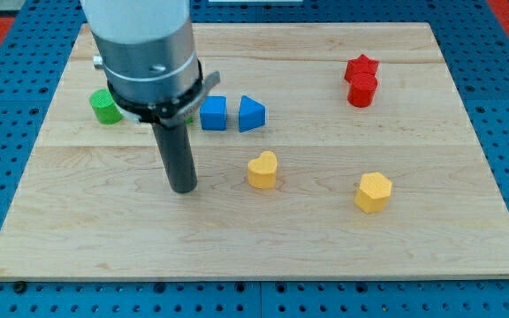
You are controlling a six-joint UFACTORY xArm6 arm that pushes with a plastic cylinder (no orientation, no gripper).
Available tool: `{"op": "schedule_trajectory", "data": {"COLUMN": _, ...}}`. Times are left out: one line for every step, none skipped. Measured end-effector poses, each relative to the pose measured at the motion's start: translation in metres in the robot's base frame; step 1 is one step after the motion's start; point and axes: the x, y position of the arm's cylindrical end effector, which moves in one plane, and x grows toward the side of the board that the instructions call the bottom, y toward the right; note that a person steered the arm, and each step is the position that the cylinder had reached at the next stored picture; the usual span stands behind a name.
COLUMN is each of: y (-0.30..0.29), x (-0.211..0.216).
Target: Move yellow heart towards the yellow hexagon
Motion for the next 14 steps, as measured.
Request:
{"op": "schedule_trajectory", "data": {"y": 0.003, "x": -0.026}}
{"op": "schedule_trajectory", "data": {"y": 0.066, "x": -0.030}}
{"op": "schedule_trajectory", "data": {"y": 0.104, "x": -0.025}}
{"op": "schedule_trajectory", "data": {"y": 0.104, "x": 0.006}}
{"op": "schedule_trajectory", "data": {"y": 0.092, "x": 0.017}}
{"op": "schedule_trajectory", "data": {"y": 0.035, "x": 0.027}}
{"op": "schedule_trajectory", "data": {"y": 0.052, "x": 0.053}}
{"op": "schedule_trajectory", "data": {"y": 0.076, "x": 0.052}}
{"op": "schedule_trajectory", "data": {"y": 0.104, "x": 0.052}}
{"op": "schedule_trajectory", "data": {"y": 0.126, "x": 0.052}}
{"op": "schedule_trajectory", "data": {"y": 0.135, "x": 0.052}}
{"op": "schedule_trajectory", "data": {"y": 0.137, "x": 0.052}}
{"op": "schedule_trajectory", "data": {"y": 0.134, "x": 0.053}}
{"op": "schedule_trajectory", "data": {"y": 0.086, "x": 0.066}}
